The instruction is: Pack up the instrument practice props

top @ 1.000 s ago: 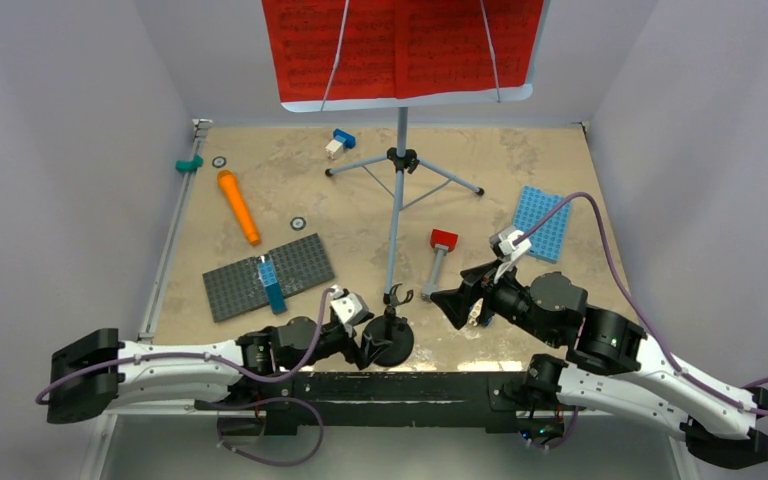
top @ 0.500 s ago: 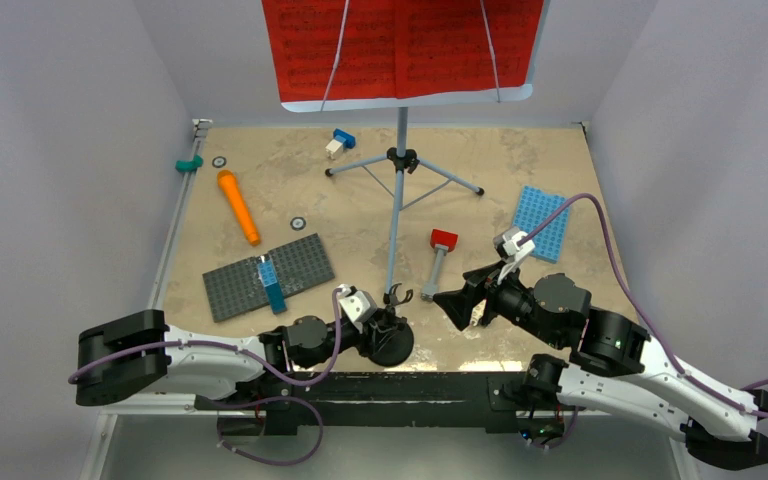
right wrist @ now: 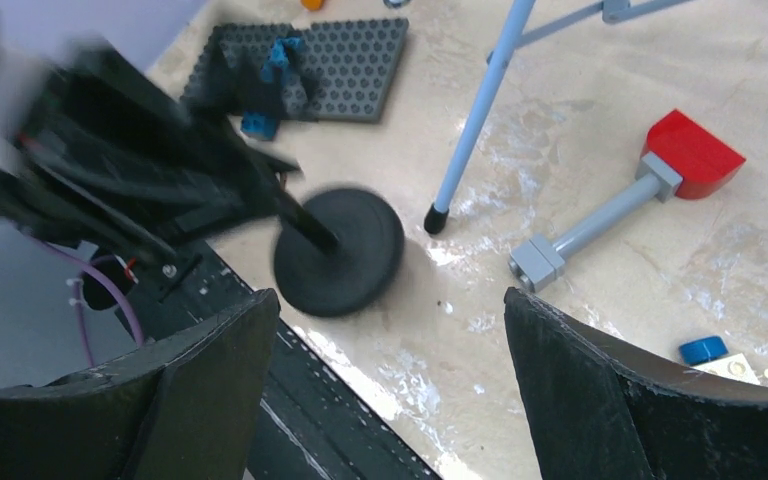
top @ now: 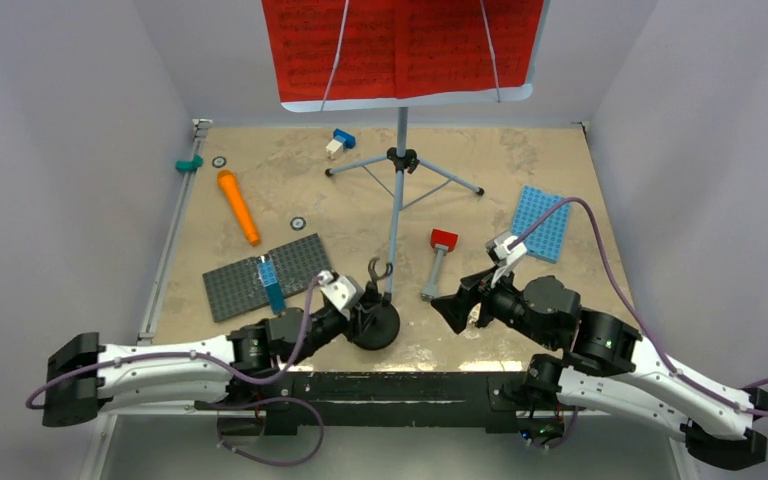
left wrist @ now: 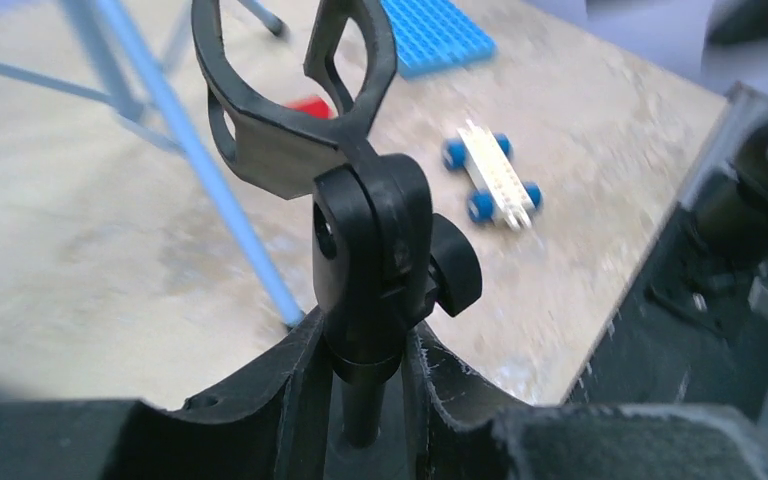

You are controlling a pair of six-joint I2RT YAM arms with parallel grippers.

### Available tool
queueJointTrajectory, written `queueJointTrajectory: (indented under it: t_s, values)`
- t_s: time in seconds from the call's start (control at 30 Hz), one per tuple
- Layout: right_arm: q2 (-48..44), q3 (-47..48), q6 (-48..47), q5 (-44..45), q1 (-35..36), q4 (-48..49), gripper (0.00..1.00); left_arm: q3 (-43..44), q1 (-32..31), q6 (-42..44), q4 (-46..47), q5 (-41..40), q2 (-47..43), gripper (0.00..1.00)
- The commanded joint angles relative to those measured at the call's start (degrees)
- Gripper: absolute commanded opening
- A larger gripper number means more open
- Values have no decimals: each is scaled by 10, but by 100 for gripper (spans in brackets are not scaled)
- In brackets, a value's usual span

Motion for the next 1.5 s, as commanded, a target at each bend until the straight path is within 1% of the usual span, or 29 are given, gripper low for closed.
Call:
queueJointTrajectory:
  t_s: [0.0,0.03,0.07,0.13,0.17,0.27,0.4,0.47,0.53,0.6,0.7,0.77,0.87,0.97,1.1,1.17,1.27,1.47]
  values:
    - [4,-19,6,-12,-1,25,87,187,89,-23,-246,-63,-94,0]
    - [5,-21,6,-13,-1,30,87,207,149,-39,-306,-16,-105,0]
    - [6,-22,6,-16,-1,36,87,217,207,-51,-339,14,-114,0]
    - [8,-21,4,-22,-1,44,87,233,295,-56,-382,56,-119,0]
    - [9,-22,3,-25,-1,46,87,247,326,-58,-397,57,-112,0]
    - [14,-26,2,-35,-1,57,87,283,411,-70,-408,55,-56,0]
    - [21,-34,1,-48,-1,69,87,318,535,-98,-343,62,43,0]
    - [24,-39,5,-57,-1,78,87,317,573,-78,-232,61,95,0]
    - [25,-44,5,-69,-1,88,87,343,615,-77,-168,68,158,0]
    - [30,-46,1,-74,-1,95,87,388,640,-66,-133,78,228,0]
    - [38,-42,-9,-67,-1,94,87,460,656,-17,-117,87,329,0]
    - [39,-44,-15,-59,0,97,87,492,668,4,-105,93,372,0]
    - [40,-53,-25,-51,-2,110,87,529,693,12,-94,112,427,0]
    - [50,-51,-32,-46,-1,113,87,568,711,17,-92,113,483,0]
    - [63,-41,-42,-39,-1,108,87,616,734,17,-92,113,541,0]
    - [69,-35,-49,-34,-2,107,87,635,738,57,-113,119,562,0]
    - [79,-24,-57,-27,-2,111,88,665,753,67,-138,130,592,0]
    - [106,-6,-64,-24,-2,118,88,691,762,76,-138,135,642,0]
